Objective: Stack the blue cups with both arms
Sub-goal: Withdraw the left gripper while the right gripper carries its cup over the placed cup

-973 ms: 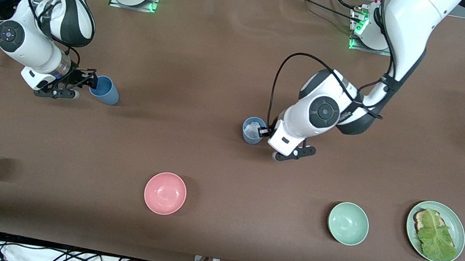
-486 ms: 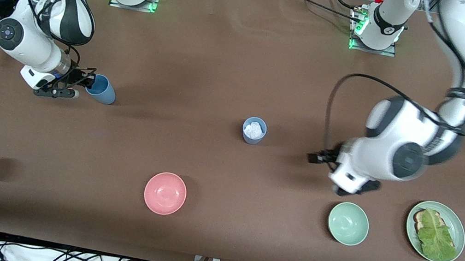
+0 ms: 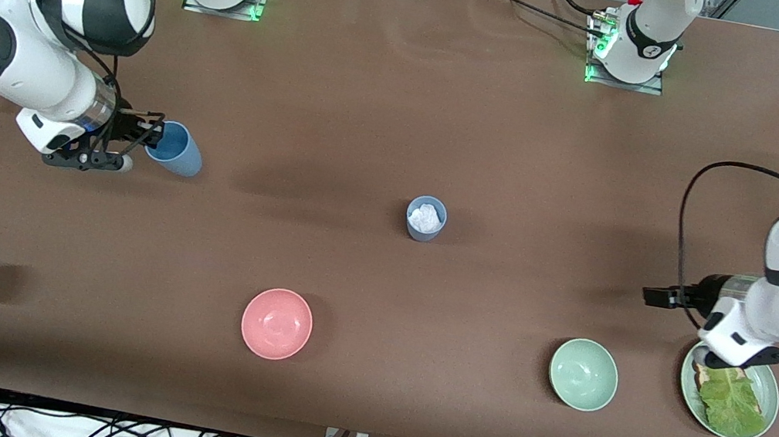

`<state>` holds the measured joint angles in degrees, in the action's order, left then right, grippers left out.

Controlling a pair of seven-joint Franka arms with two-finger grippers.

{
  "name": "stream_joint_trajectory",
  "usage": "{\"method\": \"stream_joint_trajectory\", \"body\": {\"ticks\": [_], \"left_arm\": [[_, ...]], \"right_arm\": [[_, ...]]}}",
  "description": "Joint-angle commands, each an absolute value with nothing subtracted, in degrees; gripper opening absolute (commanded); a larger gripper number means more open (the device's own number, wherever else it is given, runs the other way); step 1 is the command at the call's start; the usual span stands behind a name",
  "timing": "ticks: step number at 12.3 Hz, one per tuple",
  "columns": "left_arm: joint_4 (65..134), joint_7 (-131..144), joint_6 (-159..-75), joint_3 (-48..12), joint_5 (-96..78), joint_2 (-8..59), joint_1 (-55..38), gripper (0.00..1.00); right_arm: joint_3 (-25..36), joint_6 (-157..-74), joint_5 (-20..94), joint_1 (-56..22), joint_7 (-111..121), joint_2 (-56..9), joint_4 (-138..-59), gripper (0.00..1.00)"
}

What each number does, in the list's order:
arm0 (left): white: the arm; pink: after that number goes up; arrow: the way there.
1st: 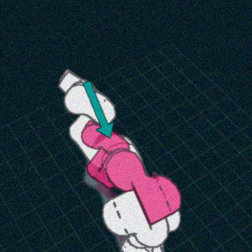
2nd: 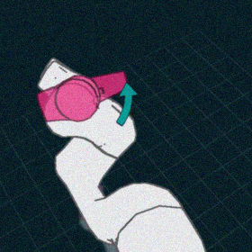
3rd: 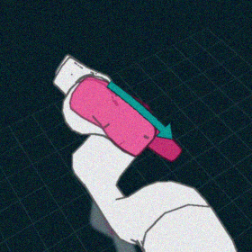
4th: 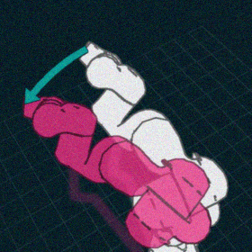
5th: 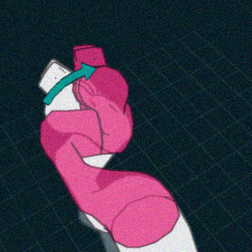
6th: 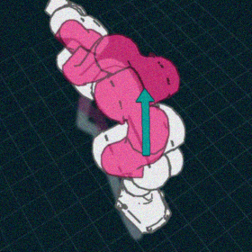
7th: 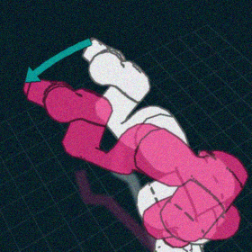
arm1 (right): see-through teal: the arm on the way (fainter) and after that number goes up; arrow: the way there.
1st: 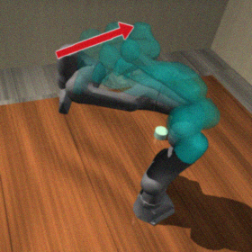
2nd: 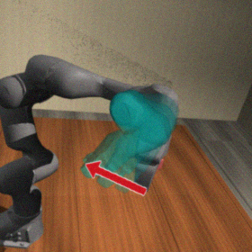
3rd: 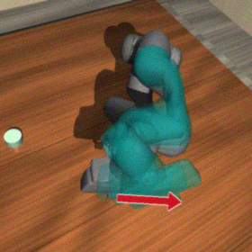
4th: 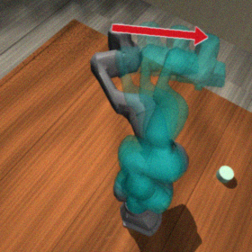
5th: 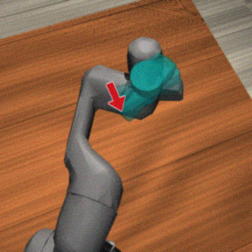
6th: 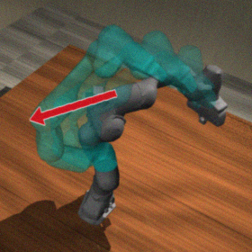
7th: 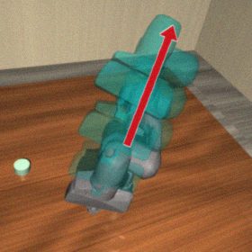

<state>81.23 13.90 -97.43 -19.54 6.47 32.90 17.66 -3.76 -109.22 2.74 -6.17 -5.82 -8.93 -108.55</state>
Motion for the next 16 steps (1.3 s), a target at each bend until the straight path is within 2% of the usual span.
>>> {"method": "stream_joint_trajectory", "body": {"ticks": [1, 4, 5, 6, 7, 9, 12, 13, 16], "left_arm": [[81.12, 5.22, -93.62, -20.30, 8.44, 29.80, 21.43, 1.00], [81.91, 2.11, -91.59, -20.13, 9.31, 25.85, 21.80, 1.00], [84.61, 1.85, -92.45, -20.39, 10.27, 22.01, 21.88, 1.00], [86.12, 2.98, -92.46, -17.26, 10.37, 19.10, 17.80, 1.00], [86.31, 3.60, -92.46, -10.70, 8.98, 17.42, 11.58, 1.00], [90.07, 1.94, -92.72, -6.25, 3.79, 11.28, 6.62, 1.00], [94.54, 1.59, -93.43, 0.51, -0.24, 4.42, 0.81, 1.00], [96.48, 1.15, -93.69, 1.22, -0.44, 2.57, 0.27, 1.00], [96.50, 0.18, -93.16, 1.40, -0.70, 0.97, 0.18, 1.00]], "right_arm": [[-3.87, -102.67, 4.04, -12.54, -14.82, -13.70, -98.02, 0.00], [-3.87, -102.48, 6.50, -22.90, -30.70, -19.40, -89.07, 0.00], [-3.87, -102.48, 6.42, -26.94, -36.59, -22.47, -84.86, 0.00], [-3.87, -102.65, 6.42, -30.11, -41.87, -25.72, -80.38, 0.00], [-3.87, -102.74, 6.42, -32.23, -45.84, -28.62, -76.42, 0.00], [-3.87, -103.70, 6.76, -36.89, -53.22, -32.24, -71.56, 0.00], [-3.87, -106.25, 6.86, -39.72, -58.43, -33.04, -70.93, 0.00], [-3.87, -108.17, 6.86, -40.34, -60.80, -33.57, -70.93, 0.00], [-3.87, -114.15, 6.77, -42.62, -65.20, -36.03, -70.84, 0.00]]}}
